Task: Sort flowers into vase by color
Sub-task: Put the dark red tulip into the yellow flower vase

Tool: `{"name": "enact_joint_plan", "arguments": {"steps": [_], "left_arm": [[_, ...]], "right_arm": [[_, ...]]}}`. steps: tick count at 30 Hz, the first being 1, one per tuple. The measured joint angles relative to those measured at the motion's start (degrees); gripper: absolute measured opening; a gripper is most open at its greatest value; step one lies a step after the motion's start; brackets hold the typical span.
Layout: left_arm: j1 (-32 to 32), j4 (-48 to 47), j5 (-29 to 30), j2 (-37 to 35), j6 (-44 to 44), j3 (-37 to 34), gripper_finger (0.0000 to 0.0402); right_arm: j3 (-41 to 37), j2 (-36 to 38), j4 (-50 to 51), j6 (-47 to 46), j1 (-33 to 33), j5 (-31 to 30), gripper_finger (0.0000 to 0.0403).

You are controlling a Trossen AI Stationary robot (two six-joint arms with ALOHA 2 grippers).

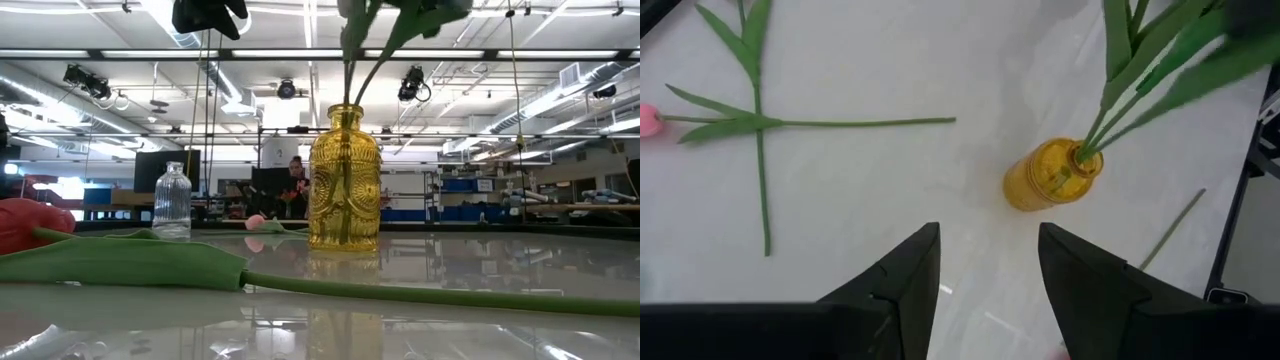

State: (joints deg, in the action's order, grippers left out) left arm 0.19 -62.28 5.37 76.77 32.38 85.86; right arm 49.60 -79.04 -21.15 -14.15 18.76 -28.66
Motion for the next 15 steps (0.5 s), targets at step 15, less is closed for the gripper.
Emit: {"name": "enact_joint_plan", "arguments": {"steps": [15], "left_arm": [[0.02,0.6,0.04,0.0,2.4,0.0,0.0176]], "right_arm": [[6.2,10.09,7.87,3.95,-0.34,8.58,0.0201]]}}
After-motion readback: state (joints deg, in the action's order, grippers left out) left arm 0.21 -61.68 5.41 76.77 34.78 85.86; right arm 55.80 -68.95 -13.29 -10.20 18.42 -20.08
